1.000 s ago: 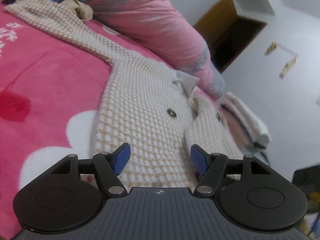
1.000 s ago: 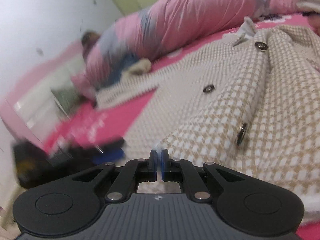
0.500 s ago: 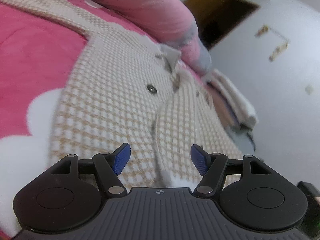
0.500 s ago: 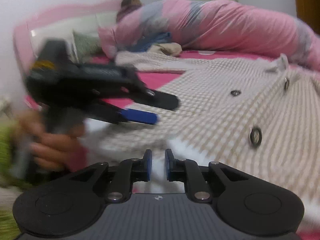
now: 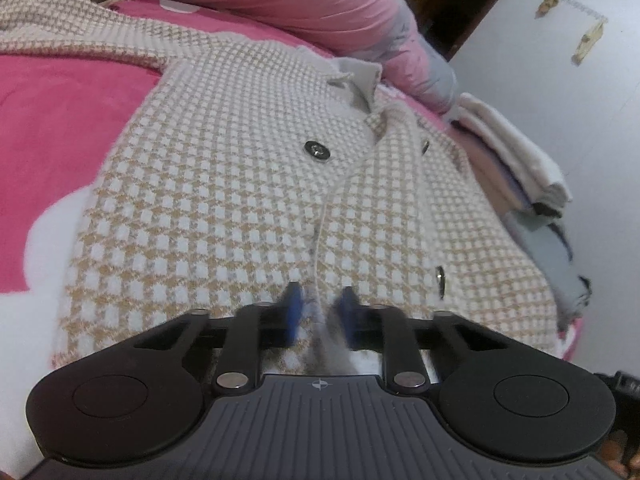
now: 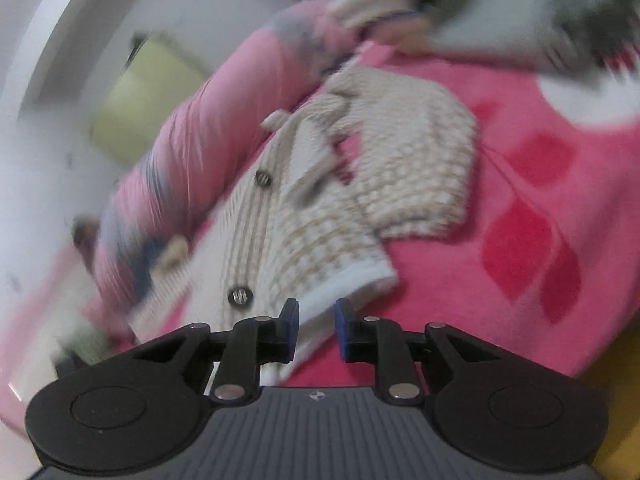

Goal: Fold clothes

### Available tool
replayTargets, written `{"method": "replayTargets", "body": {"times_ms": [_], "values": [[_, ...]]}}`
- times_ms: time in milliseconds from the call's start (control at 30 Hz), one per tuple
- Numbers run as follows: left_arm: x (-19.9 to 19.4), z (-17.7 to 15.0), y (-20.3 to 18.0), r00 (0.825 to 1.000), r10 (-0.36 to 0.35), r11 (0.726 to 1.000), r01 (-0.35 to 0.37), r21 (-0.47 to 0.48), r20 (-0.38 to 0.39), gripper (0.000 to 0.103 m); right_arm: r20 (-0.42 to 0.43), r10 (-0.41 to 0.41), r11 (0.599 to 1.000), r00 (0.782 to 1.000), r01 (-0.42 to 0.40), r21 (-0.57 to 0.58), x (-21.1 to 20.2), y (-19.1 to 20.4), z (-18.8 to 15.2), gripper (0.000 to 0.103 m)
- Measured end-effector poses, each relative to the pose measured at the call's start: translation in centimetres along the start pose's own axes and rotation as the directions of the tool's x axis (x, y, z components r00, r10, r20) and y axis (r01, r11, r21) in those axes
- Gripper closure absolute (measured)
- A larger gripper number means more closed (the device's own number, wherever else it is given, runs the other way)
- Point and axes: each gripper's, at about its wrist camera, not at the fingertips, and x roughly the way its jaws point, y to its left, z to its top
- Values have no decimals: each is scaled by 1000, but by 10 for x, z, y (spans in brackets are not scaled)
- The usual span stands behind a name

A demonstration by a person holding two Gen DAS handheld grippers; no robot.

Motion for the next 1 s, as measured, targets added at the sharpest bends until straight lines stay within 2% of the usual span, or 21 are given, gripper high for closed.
{"method": "replayTargets", "body": {"times_ms": [33, 133, 200, 267, 367, 433, 533, 600, 667, 700, 733, 800, 867, 933, 1000], "values": [[-2, -1, -3, 1000, 14, 1000, -14, 7, 9, 101, 5, 13, 998, 1000, -13, 56, 3, -8, 2, 81], [-11, -5, -8, 999, 27, 1000, -27, -12, 42, 102, 52, 63, 983, 997, -71, 170, 12, -24, 5, 84], [-25, -5, -9, 998, 11, 999, -8, -40, 67, 102, 101, 97, 977, 990, -114, 181, 11, -25, 6, 94], [-42, -5, -16, 995, -11, 999, 14, -31, 98, 103, 140, 114, 978, 984, -136, 161, 5, -23, 6, 98], [-50, -15, -28, 996, 3, 999, -7, 39, 86, 103, 144, 80, 987, 986, -99, 129, 0, -26, 8, 98], [-41, -24, -31, 998, 36, 997, -40, 72, 54, 102, 99, 30, 989, 995, -44, 141, 6, -35, 9, 98], [-27, -31, -26, 998, 65, 995, -66, 69, 26, 102, 30, -1, 986, 1000, -4, 165, 12, -42, 10, 95], [-30, -30, -22, 999, 28, 998, -29, 52, 24, 101, 22, -51, 995, 998, 49, 82, 0, -32, 15, 90], [-36, -28, -17, 1000, -6, 999, 5, 40, 16, 95, 71, -137, 989, 988, 140, -38, -17, -17, 24, 82], [-36, -26, -13, 1000, -20, 999, 20, 30, 7, 75, 102, -178, 977, 979, 188, -95, -26, -9, 29, 80], [-36, -25, -9, 999, -41, 999, 41, 15, 2, 59, 130, -202, 965, 971, 220, -143, -31, 1, 34, 80], [-36, -24, -5, 996, -87, 996, 87, 0, 8, 55, 179, -217, 938, 960, 256, -235, -36, 23, 45, 80], [-31, -21, -4, 995, -96, 995, 96, 16, 11, 54, 209, -185, 899, 960, 251, -358, -23, 55, 54, 80], [-24, -17, -3, 994, -109, 994, 109, 17, 9, 54, 227, -137, 840, 964, 235, -489, -1, 91, 62, 80], [-20, -14, -1, 991, -135, 991, 135, 10, 9, 56, 226, -109, 750, 968, 229, -621, 40, 131, 69, 78]]}}
